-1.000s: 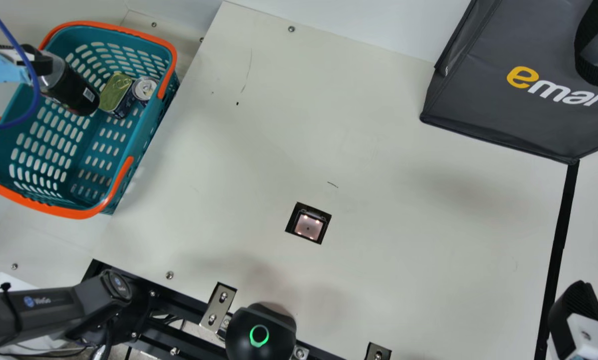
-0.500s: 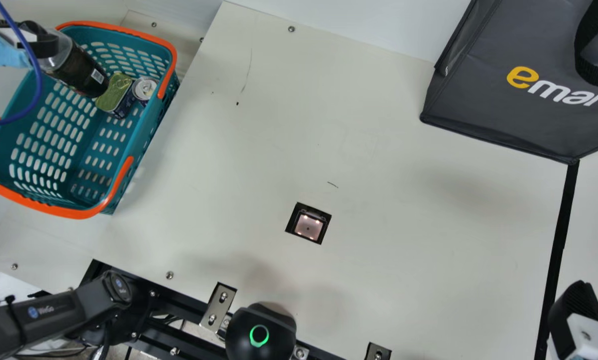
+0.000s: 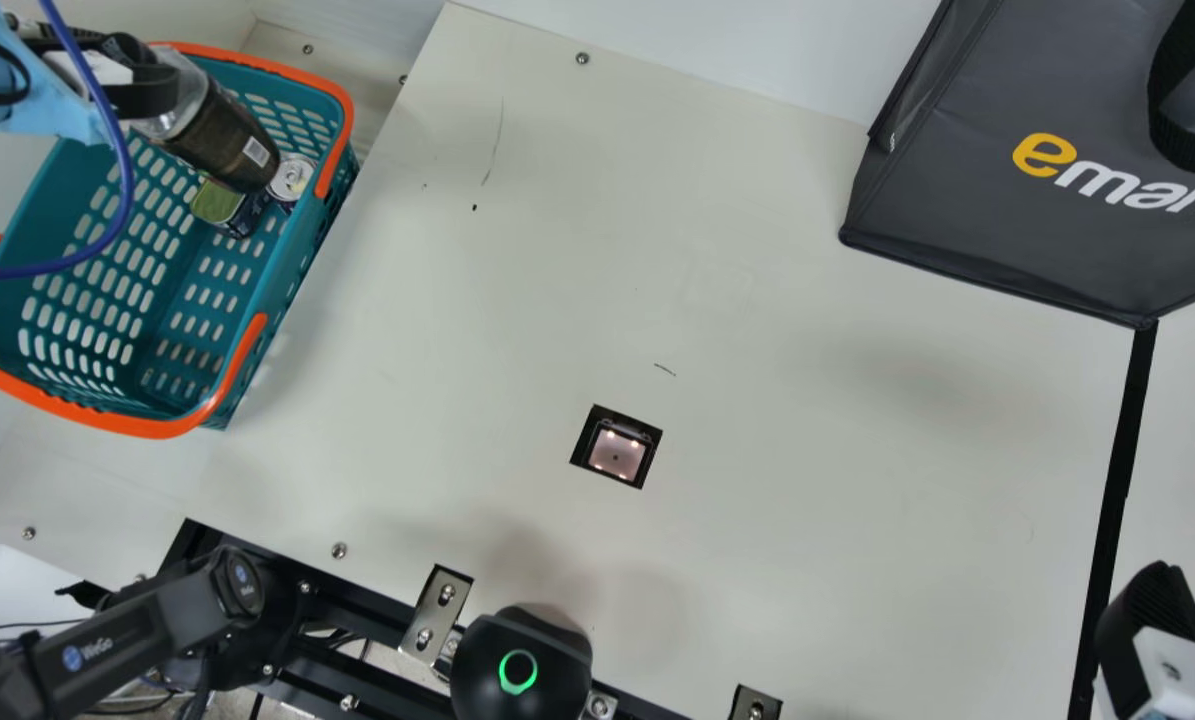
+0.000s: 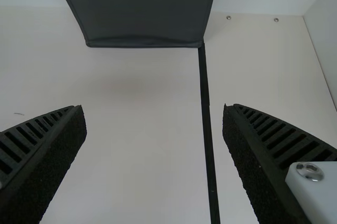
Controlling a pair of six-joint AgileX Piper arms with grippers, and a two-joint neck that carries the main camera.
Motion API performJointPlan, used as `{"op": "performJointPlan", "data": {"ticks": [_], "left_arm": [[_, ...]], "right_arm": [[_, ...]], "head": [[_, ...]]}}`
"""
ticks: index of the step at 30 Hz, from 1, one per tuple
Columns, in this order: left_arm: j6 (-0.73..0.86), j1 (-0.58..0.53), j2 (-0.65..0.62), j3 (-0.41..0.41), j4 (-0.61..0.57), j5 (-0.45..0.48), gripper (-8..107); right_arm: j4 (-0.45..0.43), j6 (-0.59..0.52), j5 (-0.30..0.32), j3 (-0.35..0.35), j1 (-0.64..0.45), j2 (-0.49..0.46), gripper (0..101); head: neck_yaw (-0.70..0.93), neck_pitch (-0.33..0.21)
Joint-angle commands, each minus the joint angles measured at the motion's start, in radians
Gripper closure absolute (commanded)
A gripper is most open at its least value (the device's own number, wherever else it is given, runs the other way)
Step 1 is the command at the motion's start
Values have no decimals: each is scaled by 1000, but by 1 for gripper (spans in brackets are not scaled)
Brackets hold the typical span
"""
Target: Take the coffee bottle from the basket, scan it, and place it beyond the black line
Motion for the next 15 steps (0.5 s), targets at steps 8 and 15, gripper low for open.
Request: {"op": "performJointPlan", "data": {"ticks": [8,15], "left_arm": [[-20,-91,-41,46,-8,-3,89],[-39,-186,-63,81,-7,-24,89]], "right_arm": [[0,0,0,0,0,0,10],[0,0,0,0,0,0,10]], "head": [[2,-27],[2,-27]]}}
